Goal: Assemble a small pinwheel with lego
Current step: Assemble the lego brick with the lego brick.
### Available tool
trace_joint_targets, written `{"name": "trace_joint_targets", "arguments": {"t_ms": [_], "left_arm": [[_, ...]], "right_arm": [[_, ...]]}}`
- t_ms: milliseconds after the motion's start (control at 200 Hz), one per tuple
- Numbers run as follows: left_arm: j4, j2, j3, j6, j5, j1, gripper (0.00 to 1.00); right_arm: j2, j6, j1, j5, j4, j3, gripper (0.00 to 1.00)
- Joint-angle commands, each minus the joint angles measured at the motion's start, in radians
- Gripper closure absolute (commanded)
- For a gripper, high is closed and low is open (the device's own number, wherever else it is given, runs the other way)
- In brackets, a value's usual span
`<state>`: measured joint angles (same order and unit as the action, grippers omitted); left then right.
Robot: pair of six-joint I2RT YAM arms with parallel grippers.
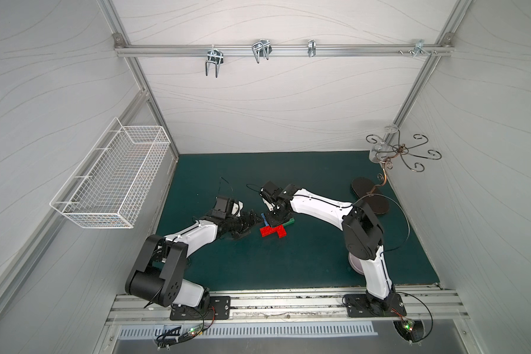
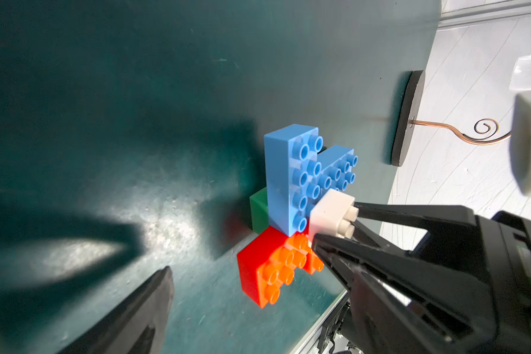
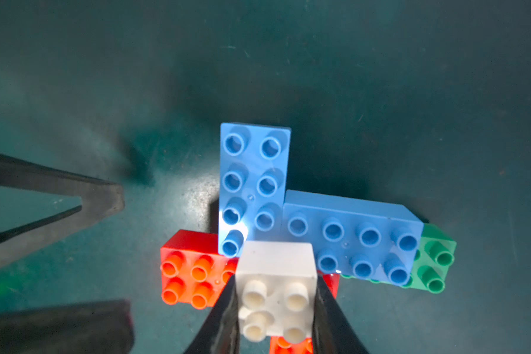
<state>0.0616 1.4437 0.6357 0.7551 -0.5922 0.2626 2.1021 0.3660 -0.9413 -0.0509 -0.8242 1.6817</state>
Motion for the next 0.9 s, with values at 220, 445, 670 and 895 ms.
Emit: {"name": "trace_joint_targets", "arguments": {"t_ms": [220, 445, 670, 895], "left_arm": [[-0.041, 0.015, 0.010, -0.014, -0.018, -0.002, 0.05], [-0.050, 0.023, 0.005, -0.011, -0.020, -0.002, 0.05], [-0.036, 0.018, 0.009, -0.018, -0.018, -0.002, 0.05], [-0.020, 0.007, 0.021, -0.016, -0.011, -0.002, 0.04]], "right_arm": [[0.216, 0.016, -0.032, 0.062, -0.018, -0.113, 0.78], [0.232, -0.018, -0.031, 0.016, -0.032, -0.157, 0.78], [0.263, -0.038, -0.021, 0.046, -0.036, -0.150, 0.78], [0.167, -0.032, -0.013, 0.063, -0.060, -0.095, 0.70]]}}
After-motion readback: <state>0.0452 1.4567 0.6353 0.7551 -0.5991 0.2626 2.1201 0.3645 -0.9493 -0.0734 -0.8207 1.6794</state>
